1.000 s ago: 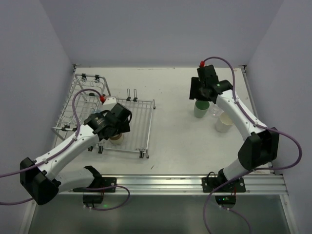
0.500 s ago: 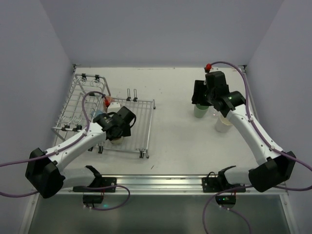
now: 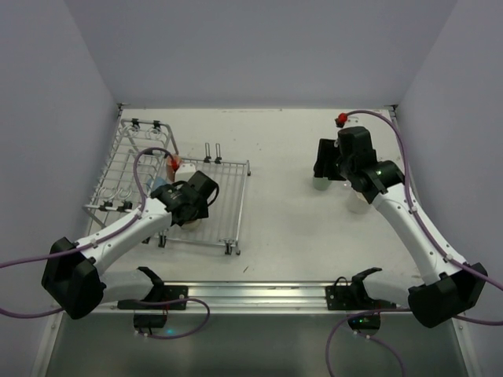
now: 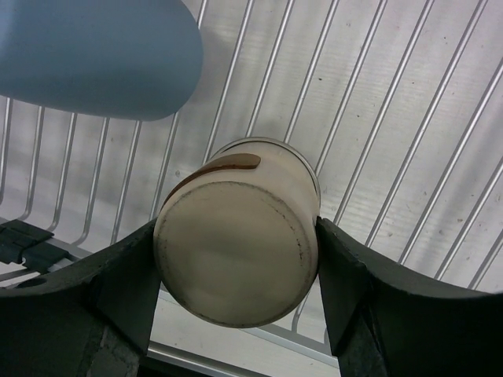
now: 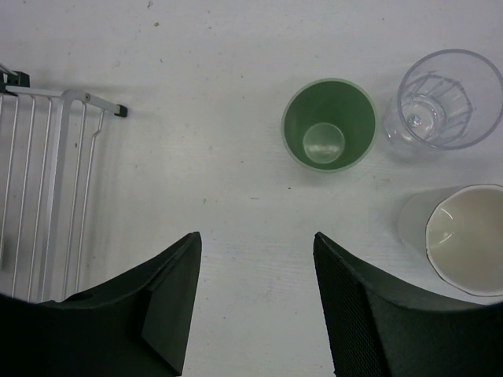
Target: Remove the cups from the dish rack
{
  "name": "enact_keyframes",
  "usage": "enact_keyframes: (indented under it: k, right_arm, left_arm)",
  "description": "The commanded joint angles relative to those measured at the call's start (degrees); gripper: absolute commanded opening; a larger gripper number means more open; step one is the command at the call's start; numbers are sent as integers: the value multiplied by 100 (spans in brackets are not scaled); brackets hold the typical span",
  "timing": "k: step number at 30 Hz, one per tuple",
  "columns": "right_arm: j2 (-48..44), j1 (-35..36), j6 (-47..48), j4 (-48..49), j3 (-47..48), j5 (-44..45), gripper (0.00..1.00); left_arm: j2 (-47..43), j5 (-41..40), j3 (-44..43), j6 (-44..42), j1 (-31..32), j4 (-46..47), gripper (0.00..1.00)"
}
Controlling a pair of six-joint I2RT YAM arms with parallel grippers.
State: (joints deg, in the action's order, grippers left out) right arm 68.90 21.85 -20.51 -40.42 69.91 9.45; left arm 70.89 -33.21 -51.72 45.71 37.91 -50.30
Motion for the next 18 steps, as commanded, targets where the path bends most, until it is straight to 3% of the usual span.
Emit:
enact_keyframes:
  k: [1,3,8,10,12,14,18]
  right_arm:
    - [-246,21,12,149,-39,-5,62]
    - [-263,21,-14,61,14,-110,62]
    - [-316,57,-154,0,312,-548,62]
    - [-272,65,-294,-36,487,-1161,62]
    - [-220,57,-453,43,541,-1891,62]
    - [-193,57,-848,367,524,-3173,62]
    - [-254,-14,-2067,1307,147,-4898,61]
  left_arm:
    - [-128,-89,-74,-124,-38,267,16]
    - [-128,-124,-232,-185,-38,162,0]
    - [-102,-133,-1356,-527,181,-102,0]
    - [-172,7,-1847,-816,436,-15,0]
    - [-338,409,-2025,-1055,707,449,0]
    - [-558,840,-1930,-1389,796,1362,0]
    - [-1505,2124,-1078,-1592,823,3076,0]
